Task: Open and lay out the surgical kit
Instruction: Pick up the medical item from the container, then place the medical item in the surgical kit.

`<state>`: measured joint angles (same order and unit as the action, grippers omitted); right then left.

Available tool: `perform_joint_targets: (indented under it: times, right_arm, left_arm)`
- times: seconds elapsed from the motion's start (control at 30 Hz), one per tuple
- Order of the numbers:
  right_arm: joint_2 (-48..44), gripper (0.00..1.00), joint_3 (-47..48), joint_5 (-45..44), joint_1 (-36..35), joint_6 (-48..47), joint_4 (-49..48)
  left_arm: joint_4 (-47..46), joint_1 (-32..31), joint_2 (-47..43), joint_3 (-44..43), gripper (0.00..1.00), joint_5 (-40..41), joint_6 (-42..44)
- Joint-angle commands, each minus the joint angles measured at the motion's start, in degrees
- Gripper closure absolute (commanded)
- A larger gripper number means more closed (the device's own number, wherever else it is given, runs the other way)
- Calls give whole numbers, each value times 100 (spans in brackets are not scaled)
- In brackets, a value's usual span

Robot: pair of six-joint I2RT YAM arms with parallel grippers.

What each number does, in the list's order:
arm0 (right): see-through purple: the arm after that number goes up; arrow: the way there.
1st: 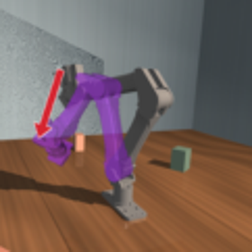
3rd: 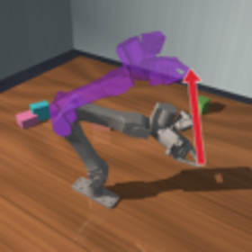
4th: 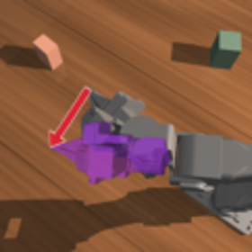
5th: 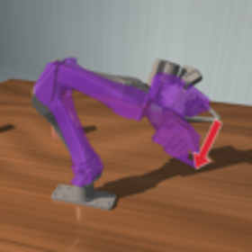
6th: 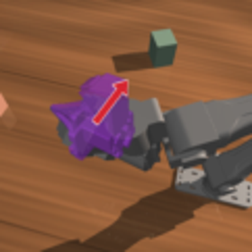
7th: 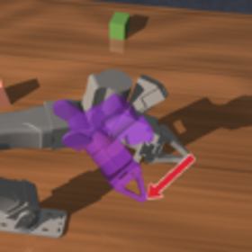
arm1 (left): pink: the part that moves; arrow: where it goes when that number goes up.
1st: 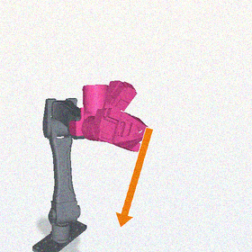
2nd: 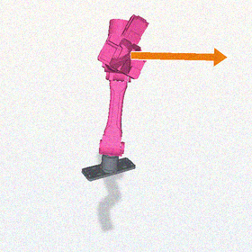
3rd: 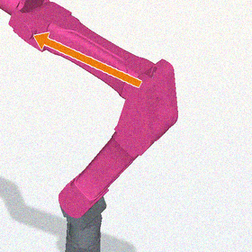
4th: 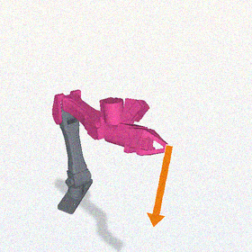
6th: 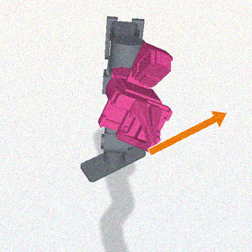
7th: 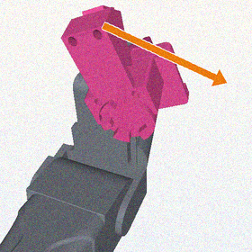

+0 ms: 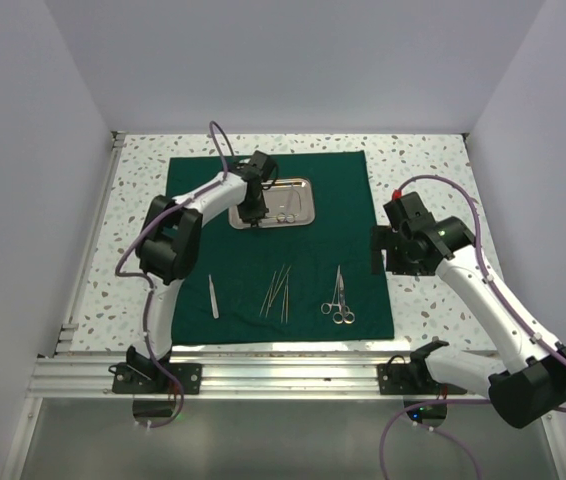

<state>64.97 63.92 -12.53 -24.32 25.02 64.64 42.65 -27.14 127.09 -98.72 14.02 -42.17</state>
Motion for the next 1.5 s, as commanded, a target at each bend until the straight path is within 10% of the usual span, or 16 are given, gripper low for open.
perform_joint_targets:
  times: [0.0,0.27,0.83,1.23,1.47]
  right_arm:
    - [-116,16,-29,-74,15,-23,-13]
    - [-72,15,59,-38,23,-41,-48]
    - [-230,15,-37,172,15,109,-153]
    - [-301,16,-196,489,23,-58,-373]
    - [-415,16,-310,621,23,-155,-391]
  left_arm:
    - [763,77,677,861,78,207,253]
    - [718,86,896,381,100,154,446]
    - [2247,77,80,-1466,100,233,1255]
    - [2423,15,-1493,-474,100,145,1300]
    - [2020,-151,-3012,1710,100,-31,703]
